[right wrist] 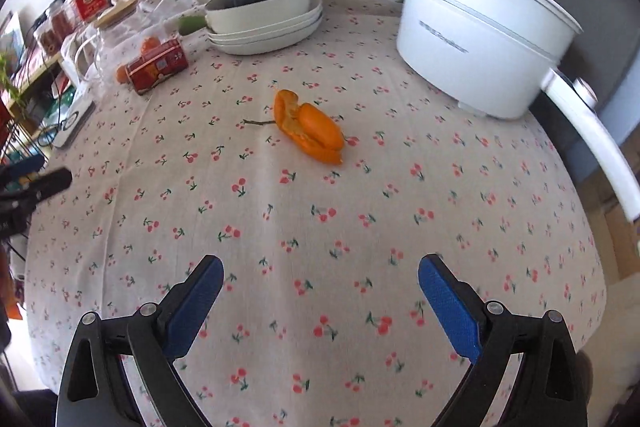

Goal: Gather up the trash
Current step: 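Grasp the orange pepper with the right tool while the left tool grasps the red can, then carry the red can and orange pepper over the brown bin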

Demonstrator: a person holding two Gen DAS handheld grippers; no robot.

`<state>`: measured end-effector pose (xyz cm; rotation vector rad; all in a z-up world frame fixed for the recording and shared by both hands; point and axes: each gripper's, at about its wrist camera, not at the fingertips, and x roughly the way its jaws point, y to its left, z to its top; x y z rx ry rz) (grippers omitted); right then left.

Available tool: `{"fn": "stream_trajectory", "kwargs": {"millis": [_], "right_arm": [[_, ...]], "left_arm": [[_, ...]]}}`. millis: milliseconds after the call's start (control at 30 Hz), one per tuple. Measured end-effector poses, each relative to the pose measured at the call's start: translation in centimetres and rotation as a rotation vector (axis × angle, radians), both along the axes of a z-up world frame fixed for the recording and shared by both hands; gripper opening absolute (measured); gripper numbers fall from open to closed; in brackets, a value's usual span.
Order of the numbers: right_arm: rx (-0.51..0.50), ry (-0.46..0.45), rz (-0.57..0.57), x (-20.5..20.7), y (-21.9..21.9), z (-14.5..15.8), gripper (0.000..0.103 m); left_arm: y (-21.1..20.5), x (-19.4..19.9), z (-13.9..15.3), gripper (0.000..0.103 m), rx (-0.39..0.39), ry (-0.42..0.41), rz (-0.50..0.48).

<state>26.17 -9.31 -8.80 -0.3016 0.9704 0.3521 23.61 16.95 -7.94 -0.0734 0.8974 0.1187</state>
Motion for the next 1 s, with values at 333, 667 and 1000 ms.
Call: {"fn": "stream_trajectory", "kwargs": {"millis": [333, 667, 1000], "right_arm": [[-0.028, -0.007, 0.143, 7.2, 4.6, -2.3, 0.094], [-0.016, 0.007, 0.194, 10.6, 5.6, -3.5, 0.072], [0.072, 0.055, 0.176, 9.0, 4.9, -2.5, 0.029]], "left_arm": [[0.8, 10.7, -0.5, 0.092, 0.164, -0.004, -0.115], [0.6, 15.8, -3.5, 0.076, 0.244, 0.134, -0.179], [1.2, 13.1, -4.5, 0.054, 0.063, 0.196, -0.111]]}}
